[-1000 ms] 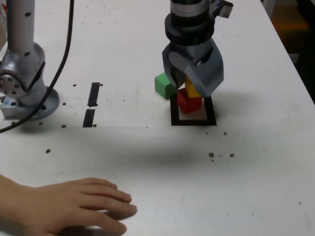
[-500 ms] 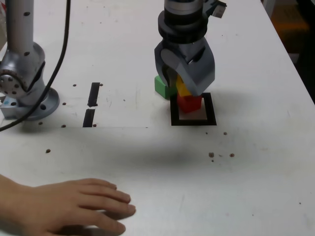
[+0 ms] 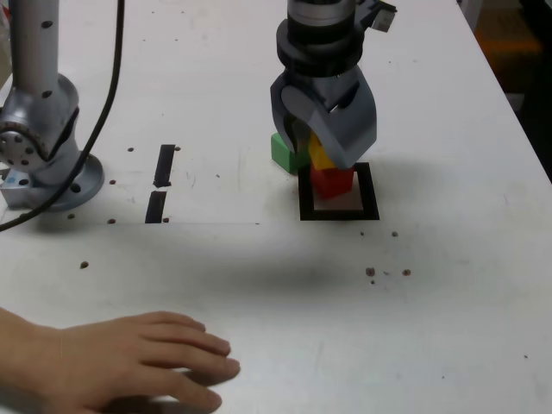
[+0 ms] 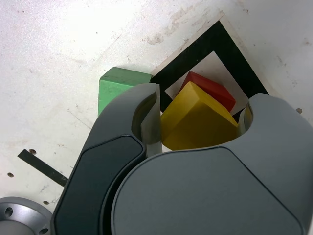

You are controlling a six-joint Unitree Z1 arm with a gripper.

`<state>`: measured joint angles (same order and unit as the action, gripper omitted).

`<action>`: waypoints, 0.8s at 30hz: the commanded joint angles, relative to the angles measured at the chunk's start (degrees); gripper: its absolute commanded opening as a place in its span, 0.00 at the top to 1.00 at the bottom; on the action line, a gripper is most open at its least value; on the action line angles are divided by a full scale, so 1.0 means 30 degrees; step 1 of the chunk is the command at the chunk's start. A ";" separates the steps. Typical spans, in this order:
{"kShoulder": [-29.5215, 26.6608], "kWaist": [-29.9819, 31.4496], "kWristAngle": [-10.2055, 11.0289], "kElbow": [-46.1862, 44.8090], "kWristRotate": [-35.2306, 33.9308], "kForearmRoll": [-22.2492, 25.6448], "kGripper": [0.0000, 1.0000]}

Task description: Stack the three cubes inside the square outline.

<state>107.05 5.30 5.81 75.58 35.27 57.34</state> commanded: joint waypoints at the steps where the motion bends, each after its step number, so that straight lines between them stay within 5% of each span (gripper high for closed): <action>1: 0.0218 -0.0040 0.0014 -0.0101 -0.0024 -0.0054 0.31; 8: 0.0215 -0.0040 -0.0031 -0.0147 -0.0016 -0.0195 0.16; 19: -0.0134 -0.0039 0.0114 0.0255 -0.0009 -0.0083 0.15; 24: -0.1065 -0.0045 0.0766 0.1207 -0.0009 0.0911 0.15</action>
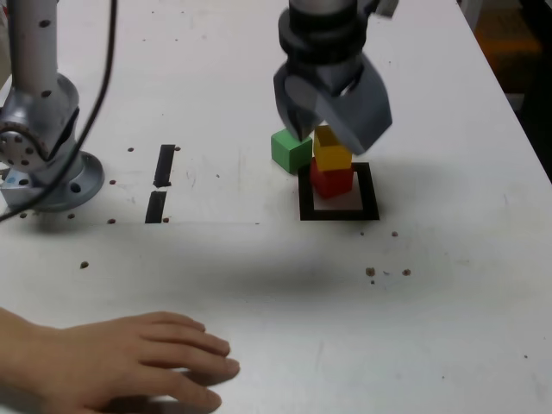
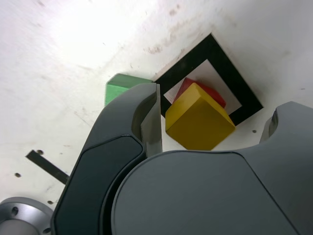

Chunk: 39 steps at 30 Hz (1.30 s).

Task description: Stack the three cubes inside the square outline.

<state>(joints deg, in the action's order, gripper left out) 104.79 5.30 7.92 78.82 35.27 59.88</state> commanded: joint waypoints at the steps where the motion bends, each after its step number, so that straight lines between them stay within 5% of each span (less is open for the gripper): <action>1: -0.0565 -0.0074 0.0257 0.0363 -0.0009 0.0370 0.15; 19: -0.2496 -0.2199 0.1322 -0.0895 0.0125 0.2721 0.15; 39: -0.1287 -0.2907 -0.0190 -0.3912 0.0056 0.1759 0.15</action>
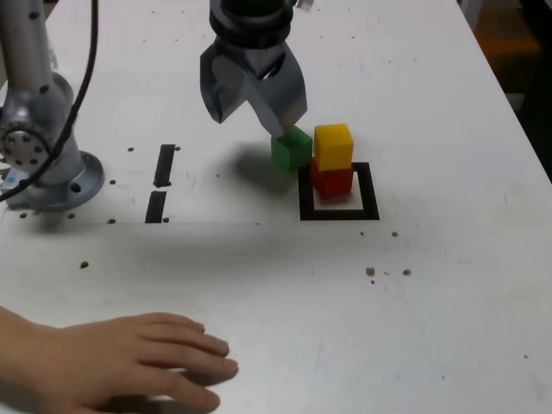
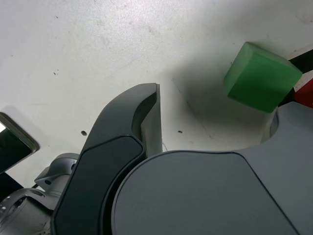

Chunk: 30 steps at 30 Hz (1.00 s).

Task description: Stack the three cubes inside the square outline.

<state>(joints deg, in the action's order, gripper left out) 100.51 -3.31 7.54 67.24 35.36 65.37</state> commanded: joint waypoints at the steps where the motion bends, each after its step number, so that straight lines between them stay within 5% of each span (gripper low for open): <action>1: 0.0207 -0.0039 -0.0100 -0.0088 0.0045 -0.0123 0.15; 12: 0.0837 -0.0041 -0.1107 -0.0911 0.0697 -0.1089 0.15; 30: 0.1152 -0.0041 -0.1441 -0.1159 0.1037 -0.1477 0.15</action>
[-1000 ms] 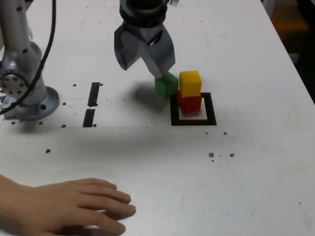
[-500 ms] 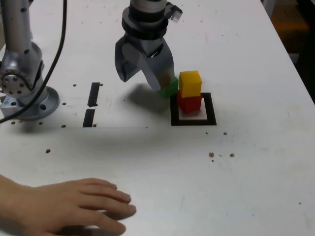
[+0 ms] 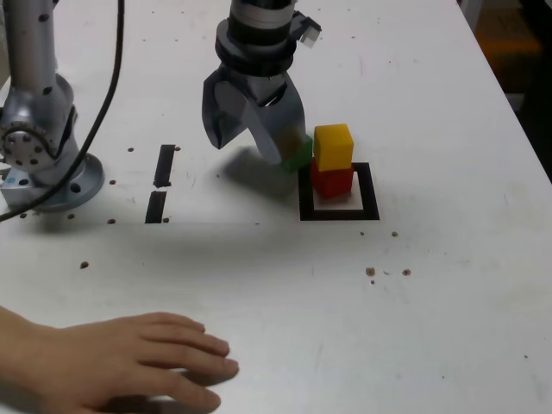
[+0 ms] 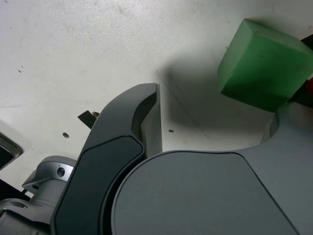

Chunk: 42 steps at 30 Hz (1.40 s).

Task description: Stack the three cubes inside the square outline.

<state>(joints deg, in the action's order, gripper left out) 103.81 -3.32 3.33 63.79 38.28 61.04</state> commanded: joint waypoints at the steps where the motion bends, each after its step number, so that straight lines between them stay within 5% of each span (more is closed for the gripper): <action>1: 0.0070 -0.0037 -0.0080 -0.0027 0.0093 -0.0060 0.15; 33: 0.1720 -0.0090 -0.0827 0.0703 0.0746 -0.0798 0.15; 42: 0.1504 -0.1108 -0.0887 0.0041 0.0662 -0.1197 0.25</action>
<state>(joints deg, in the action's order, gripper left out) 108.83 -6.30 0.67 64.02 40.40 57.55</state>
